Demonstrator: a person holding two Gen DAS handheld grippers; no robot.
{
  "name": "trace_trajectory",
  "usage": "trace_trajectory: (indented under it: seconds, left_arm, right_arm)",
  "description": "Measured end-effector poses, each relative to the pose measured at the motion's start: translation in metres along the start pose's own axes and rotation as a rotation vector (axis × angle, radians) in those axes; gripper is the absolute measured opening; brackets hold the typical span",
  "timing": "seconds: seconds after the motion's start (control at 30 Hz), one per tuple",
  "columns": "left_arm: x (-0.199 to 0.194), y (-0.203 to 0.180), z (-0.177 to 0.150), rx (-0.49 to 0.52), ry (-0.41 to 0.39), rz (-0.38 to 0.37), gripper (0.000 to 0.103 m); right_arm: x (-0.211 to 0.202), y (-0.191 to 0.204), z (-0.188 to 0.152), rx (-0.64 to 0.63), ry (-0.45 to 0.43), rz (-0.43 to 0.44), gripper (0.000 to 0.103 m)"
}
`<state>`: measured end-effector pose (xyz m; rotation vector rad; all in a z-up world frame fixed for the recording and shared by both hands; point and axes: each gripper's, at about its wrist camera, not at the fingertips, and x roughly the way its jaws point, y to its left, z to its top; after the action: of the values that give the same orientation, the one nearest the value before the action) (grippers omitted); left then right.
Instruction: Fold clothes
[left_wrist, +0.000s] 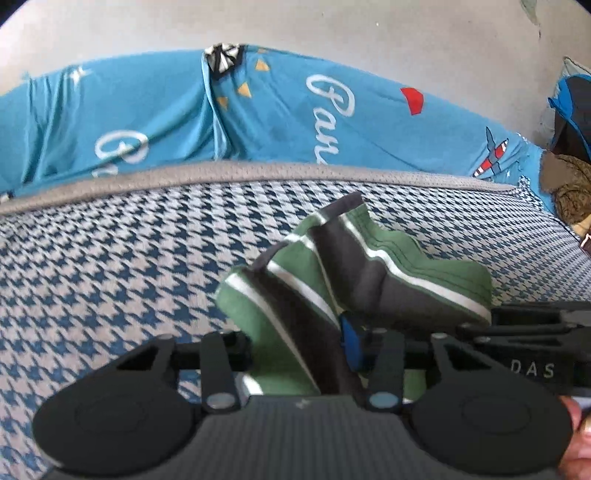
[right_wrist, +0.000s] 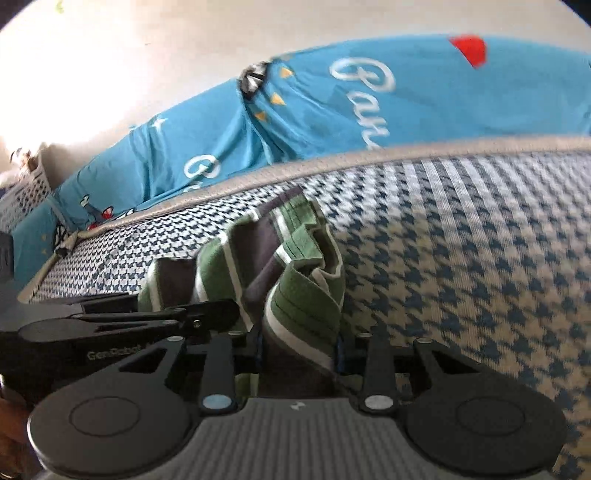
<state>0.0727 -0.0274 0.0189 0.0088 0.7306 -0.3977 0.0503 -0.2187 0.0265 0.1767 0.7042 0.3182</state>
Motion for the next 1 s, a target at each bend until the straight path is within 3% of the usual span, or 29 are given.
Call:
trace_trajectory:
  seconds: [0.17,0.37,0.43,0.63,0.77,0.87,0.93,1.0]
  left_arm:
    - [-0.023,0.006,0.007,0.021,-0.041,0.056,0.031]
    - [-0.031,0.027,0.0,-0.051,-0.013,0.048,0.032]
    - [-0.03,0.037,-0.004,-0.095,0.004,0.03,0.036]
    - [-0.019,0.057,-0.011,-0.229,0.036,-0.034,0.075]
    - [-0.008,0.063,-0.013,-0.306,0.047,-0.076,0.083]
    - [0.0,0.056,-0.013,-0.292,0.043,-0.091,0.089]
    - [0.005,0.047,-0.014,-0.264,0.042,-0.089,0.089]
    - [0.008,0.04,-0.015,-0.243,0.04,-0.099,0.083]
  right_arm:
    - [-0.008,0.025,0.005,-0.101,-0.055,0.009,0.032]
    - [-0.006,0.04,0.004,-0.13,-0.066,-0.024,0.032]
    - [-0.001,0.034,0.004,-0.084,-0.044,-0.042,0.034]
    - [0.005,0.004,0.003,0.067,0.025,-0.052,0.045]
    - [0.007,-0.018,0.0,0.197,0.066,-0.022,0.048]
    - [0.008,-0.026,-0.001,0.244,0.077,-0.001,0.05]
    - [0.009,-0.028,-0.002,0.263,0.077,0.003,0.051]
    - [0.011,-0.024,-0.001,0.242,0.076,-0.006,0.053]
